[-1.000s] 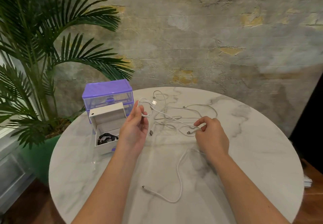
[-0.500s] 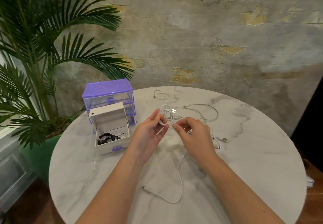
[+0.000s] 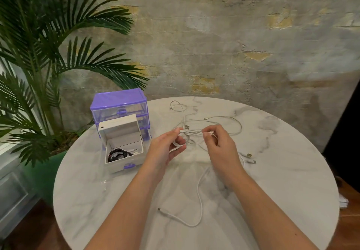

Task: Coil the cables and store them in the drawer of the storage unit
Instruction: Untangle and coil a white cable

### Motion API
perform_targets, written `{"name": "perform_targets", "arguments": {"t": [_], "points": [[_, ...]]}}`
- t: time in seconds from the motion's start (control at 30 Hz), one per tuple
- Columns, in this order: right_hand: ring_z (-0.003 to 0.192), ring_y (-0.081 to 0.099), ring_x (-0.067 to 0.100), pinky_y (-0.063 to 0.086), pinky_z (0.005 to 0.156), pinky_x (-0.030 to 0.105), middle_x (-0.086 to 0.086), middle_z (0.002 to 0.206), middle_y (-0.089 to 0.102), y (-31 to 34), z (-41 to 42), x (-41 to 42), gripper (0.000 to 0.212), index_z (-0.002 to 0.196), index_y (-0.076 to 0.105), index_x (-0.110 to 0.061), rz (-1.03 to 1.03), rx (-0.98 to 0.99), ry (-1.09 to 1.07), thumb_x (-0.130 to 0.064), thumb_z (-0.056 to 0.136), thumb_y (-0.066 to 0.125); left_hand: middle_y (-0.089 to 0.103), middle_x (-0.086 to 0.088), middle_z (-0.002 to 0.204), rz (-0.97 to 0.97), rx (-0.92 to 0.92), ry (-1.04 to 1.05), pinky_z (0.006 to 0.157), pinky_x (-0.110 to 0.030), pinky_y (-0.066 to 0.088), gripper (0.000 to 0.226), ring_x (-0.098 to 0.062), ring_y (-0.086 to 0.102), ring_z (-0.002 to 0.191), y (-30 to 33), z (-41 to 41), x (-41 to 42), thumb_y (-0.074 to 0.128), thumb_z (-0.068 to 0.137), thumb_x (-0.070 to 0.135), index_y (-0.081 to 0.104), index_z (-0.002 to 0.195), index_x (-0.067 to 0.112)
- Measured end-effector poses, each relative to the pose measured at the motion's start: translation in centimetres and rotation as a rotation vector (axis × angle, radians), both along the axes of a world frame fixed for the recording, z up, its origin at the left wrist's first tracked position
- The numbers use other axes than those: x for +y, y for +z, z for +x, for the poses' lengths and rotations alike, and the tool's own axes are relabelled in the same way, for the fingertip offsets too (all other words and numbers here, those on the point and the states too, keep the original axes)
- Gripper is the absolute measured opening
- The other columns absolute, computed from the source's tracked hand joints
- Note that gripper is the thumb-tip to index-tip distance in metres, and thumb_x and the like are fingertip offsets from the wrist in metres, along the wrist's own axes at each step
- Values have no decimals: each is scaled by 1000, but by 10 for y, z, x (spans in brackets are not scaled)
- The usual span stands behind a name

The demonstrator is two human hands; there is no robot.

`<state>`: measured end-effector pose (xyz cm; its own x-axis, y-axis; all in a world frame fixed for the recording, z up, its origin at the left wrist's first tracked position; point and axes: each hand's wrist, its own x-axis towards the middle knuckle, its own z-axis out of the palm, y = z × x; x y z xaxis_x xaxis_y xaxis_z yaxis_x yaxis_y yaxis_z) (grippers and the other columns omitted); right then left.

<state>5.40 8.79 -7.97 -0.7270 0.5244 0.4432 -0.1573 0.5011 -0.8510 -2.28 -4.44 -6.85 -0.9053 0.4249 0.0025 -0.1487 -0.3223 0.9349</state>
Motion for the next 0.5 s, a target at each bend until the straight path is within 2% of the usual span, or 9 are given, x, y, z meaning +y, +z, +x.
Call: {"name": "perform_targets", "arguments": {"t": [0.1, 0.2, 0.3, 0.5], "points": [[70, 46, 3, 33, 64, 21, -12, 75, 49, -1, -3, 4, 11, 91, 68, -28, 151, -29, -47, -37, 92, 62, 57, -3, 73, 3, -2, -6, 85, -33, 58, 22, -14, 61, 77, 1, 0, 0, 58, 95, 20, 69, 106, 5], [70, 47, 6, 34, 68, 27, -11, 72, 46, 0, -5, 8, 12, 87, 70, -29, 196, -12, -108, -38, 91, 63, 51, 2, 65, 0, -4, 10, 85, -34, 58, 20, -11, 60, 72, 1, -1, 0, 59, 94, 17, 71, 105, 5], [69, 46, 7, 40, 78, 36, -11, 70, 44, 1, -3, 9, 13, 87, 70, -28, 244, 44, -150, -37, 92, 62, 54, 3, 63, -48, 5, 10, 84, -34, 58, 21, -14, 59, 75, 1, 1, 1, 64, 91, 20, 71, 103, 4], [70, 47, 8, 44, 79, 48, -15, 72, 49, 2, -3, 8, 11, 86, 67, -30, 251, 132, -106, -36, 93, 61, 59, -1, 72, -139, -68, -123, 77, -28, 59, 38, -18, 63, 86, -1, 5, 1, 70, 83, 36, 72, 99, 1]]}}
